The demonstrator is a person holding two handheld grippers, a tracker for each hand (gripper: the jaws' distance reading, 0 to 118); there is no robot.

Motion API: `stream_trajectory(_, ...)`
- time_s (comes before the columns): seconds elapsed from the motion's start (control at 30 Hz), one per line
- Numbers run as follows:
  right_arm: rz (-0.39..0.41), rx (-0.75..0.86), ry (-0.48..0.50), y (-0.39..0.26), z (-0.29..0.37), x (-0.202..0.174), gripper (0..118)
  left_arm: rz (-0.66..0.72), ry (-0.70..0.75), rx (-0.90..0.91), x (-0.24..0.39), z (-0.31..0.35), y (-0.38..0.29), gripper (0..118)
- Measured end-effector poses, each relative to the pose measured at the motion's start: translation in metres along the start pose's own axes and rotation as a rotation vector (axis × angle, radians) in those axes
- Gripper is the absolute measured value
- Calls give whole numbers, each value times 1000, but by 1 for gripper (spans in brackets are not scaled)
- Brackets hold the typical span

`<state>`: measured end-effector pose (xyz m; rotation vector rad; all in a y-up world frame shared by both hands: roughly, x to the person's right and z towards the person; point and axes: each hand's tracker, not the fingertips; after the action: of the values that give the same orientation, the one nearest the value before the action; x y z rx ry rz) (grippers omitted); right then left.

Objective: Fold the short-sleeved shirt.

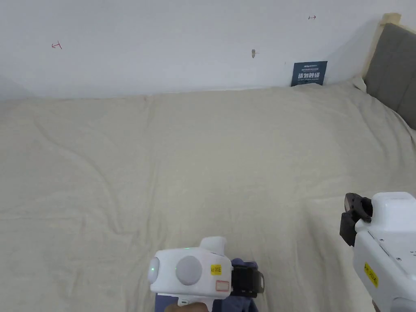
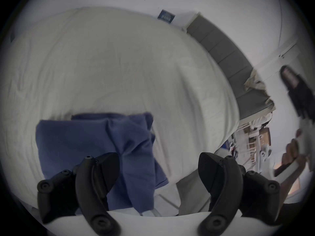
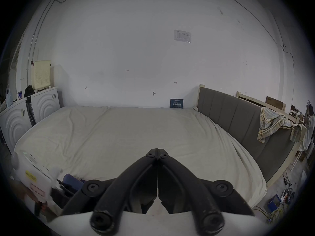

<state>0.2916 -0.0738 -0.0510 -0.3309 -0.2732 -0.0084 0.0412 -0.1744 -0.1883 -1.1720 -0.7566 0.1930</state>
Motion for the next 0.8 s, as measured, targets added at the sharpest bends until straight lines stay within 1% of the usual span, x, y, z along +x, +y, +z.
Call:
stream_trajectory(0.07, -1, 2, 2, 0, 0, -1, 0, -19, 2, 108, -2, 23, 0, 97)
stream_trajectory(0.13, 2, 6, 10, 1, 0, -5, 0, -60, 56, 238, -6, 47, -3, 97)
stream_trajectory(0.17, 3, 9, 13, 2, 0, -6, 0, -81, 87, 282, -8, 55, -4, 94)
stream_trajectory(0.2, 3, 12, 18, 3, -1, -8, 0, -106, 130, 332, -11, 64, -6, 86)
stream_trajectory(0.23, 3, 15, 24, 4, -1, -10, 0, -117, 160, 374, -14, 72, -9, 59)
stream_trajectory(0.27, 3, 17, 29, 4, -2, -11, 0, -129, 168, 409, -18, 77, -12, 25)
stream_trajectory(0.3, 4, 18, 34, 5, -2, -13, 0, -131, 161, 446, -22, 82, -15, 0)
stream_trajectory(0.37, 5, 22, 43, 6, -2, -17, 0, -90, 149, 485, -31, 82, -21, 0)
stream_trajectory(0.43, 7, 24, 51, 6, -2, -19, 0, -76, 139, 447, -38, 75, -26, 0)
stream_trajectory(0.47, 7, 25, 54, 6, -2, -19, 0, -71, 163, 440, -39, 70, -28, 0)
stream_trajectory(0.5, 6, 24, 57, 5, -2, -20, 0, -82, 214, 420, -39, 62, -33, 0)
stream_trajectory(0.6, 5, 20, 61, 4, -2, -20, 0, -122, 251, 348, -34, 30, -46, 0)
stream_trajectory(0.8, 11, 3, 50, -2, -1, -9, 0, -183, 257, 257, -6, -37, -68, 0)
